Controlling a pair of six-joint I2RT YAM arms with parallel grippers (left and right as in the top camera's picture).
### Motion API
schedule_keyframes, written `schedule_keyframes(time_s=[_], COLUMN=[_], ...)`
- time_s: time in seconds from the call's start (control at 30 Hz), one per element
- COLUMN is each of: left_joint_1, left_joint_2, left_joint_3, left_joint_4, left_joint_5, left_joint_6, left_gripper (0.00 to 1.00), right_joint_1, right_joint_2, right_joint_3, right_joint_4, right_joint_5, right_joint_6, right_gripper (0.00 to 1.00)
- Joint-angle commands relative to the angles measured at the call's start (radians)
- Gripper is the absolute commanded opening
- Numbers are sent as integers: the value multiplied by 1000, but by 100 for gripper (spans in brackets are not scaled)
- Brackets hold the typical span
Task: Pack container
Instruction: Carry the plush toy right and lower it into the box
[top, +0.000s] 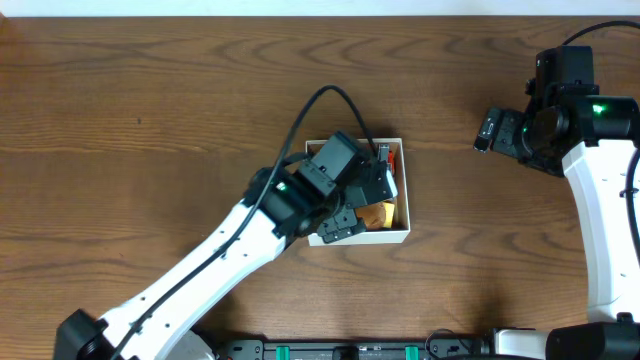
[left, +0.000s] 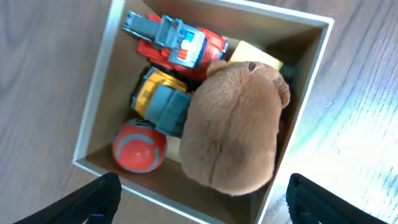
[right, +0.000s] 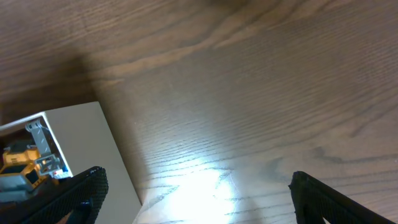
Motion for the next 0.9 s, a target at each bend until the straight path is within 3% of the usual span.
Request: schedule_keyframes(time_s=[0.0,0.07,0.17,0.23,0.37,0.5,0.87], left_joint_1=[-2,-2,-2,-2,-2,-2,-2], left_joint_2=[3,3,3,4,16,50,152], left_joint_3=[10,10,10,10,9,9,9], left_joint_4=[18,55,129,159,153,134,99], left_joint_5=[3,3,3,3,3,8,111], left_joint_6=[0,-13,-47,-63,-84,-120,-163], left_gripper=[86,76,37,24,12,6,6], right_joint_1=[-6,-6,-6,-6,-6,-6,-6], right_joint_2=[-11,-11,-11,-11,-11,-11,-11], right_joint_3=[-1,-1,-1,-1,-1,-1,-1], right_joint_4=[-2,-5,-5,-5,-5,-4,-5], right_joint_5=[11,11,11,11,11,11,11], right_joint_6=[-15,-16,-15,-15,-15,-15,-15], right_gripper=[96,96,96,97,96,96,97])
